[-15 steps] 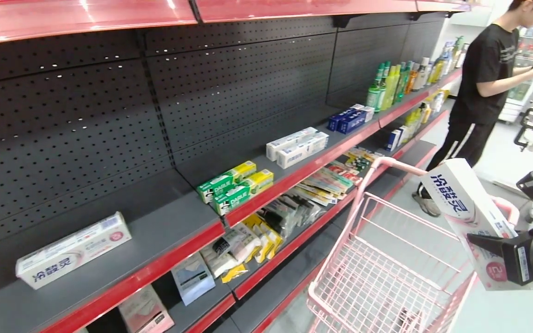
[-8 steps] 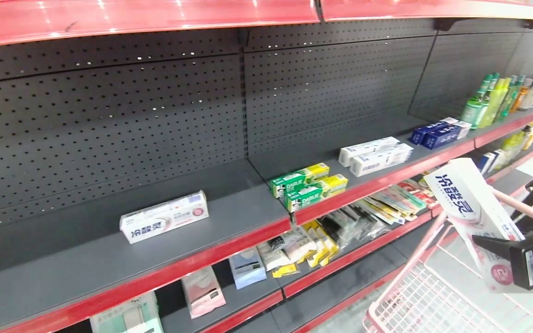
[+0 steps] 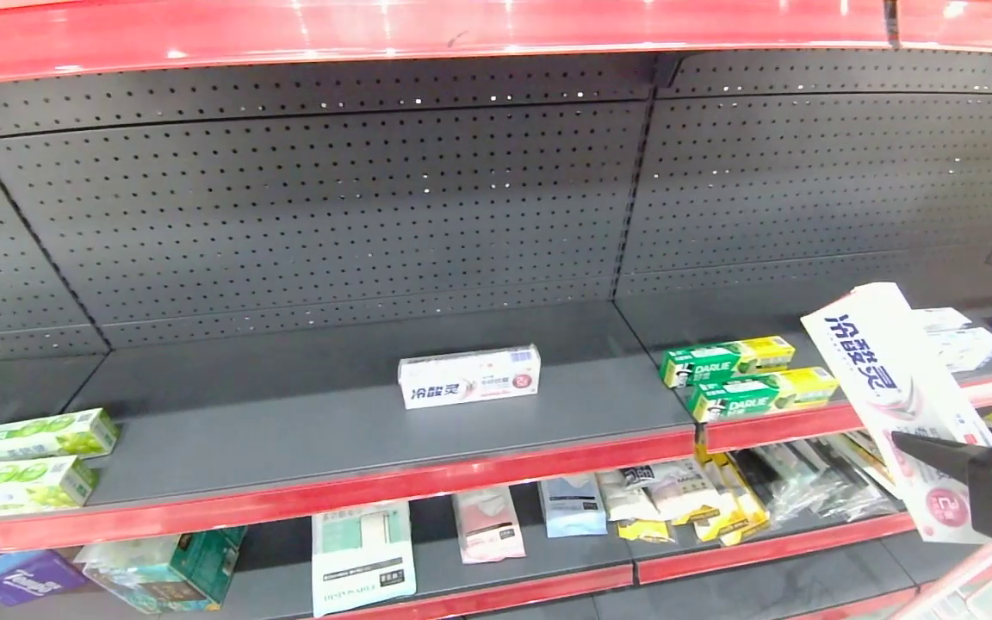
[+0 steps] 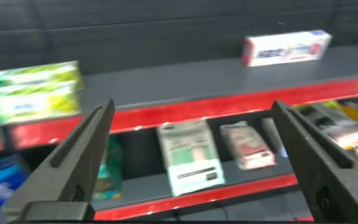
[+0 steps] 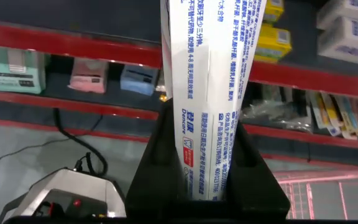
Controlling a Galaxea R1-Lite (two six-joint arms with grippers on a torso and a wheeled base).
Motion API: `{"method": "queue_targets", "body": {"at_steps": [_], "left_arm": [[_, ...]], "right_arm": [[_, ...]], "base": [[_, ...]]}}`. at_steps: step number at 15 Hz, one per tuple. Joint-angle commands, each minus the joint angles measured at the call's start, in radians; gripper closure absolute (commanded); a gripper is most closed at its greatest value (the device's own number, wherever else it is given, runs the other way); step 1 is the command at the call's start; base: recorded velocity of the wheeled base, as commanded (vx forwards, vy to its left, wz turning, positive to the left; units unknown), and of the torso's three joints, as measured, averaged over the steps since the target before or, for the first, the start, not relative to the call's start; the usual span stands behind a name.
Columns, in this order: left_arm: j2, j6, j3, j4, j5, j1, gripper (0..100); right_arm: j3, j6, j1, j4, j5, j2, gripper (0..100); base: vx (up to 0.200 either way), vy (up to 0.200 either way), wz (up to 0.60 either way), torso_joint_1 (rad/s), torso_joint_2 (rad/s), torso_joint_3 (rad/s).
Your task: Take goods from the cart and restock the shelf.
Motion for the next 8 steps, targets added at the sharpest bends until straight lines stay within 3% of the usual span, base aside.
{"method": "queue_targets", "body": {"at_steps": [1, 4, 6, 7, 8], "left_arm": [[0.006, 0.000, 0.000, 0.000, 0.000, -0.001, 0], [0.061, 0.017, 0.000, -0.001, -0.009, -0.022, 0], [0.110, 0.023, -0.009, -0.001, -0.023, -0.074, 0], [0.283, 0.011, -0.155, -0.004, -0.011, -0.077, 0], [0.412, -0.021, -0.248, -0.007, -0.008, -0.074, 0]], "right_arm": [[0.017, 0.000, -0.015, -0.004, 0.001, -0.048, 100], [0.094, 0.012, -0.059, -0.008, 0.015, -0.173, 100], [0.164, 0.012, -0.053, -0.008, 0.059, -0.319, 100], [0.204, 0.008, -0.053, -0.008, 0.095, -0.411, 100], [0.224, 0.006, -0.051, -0.008, 0.108, -0.454, 100]], "base": [[0.000, 0.000, 0.00, 0.000, 0.00, 0.000], [0.000, 0.000, 0.00, 0.000, 0.00, 0.000], [0.000, 0.000, 0.00, 0.000, 0.00, 0.000], [0.000, 0.000, 0.00, 0.000, 0.00, 0.000], [0.000, 0.000, 0.00, 0.000, 0.00, 0.000]]}}
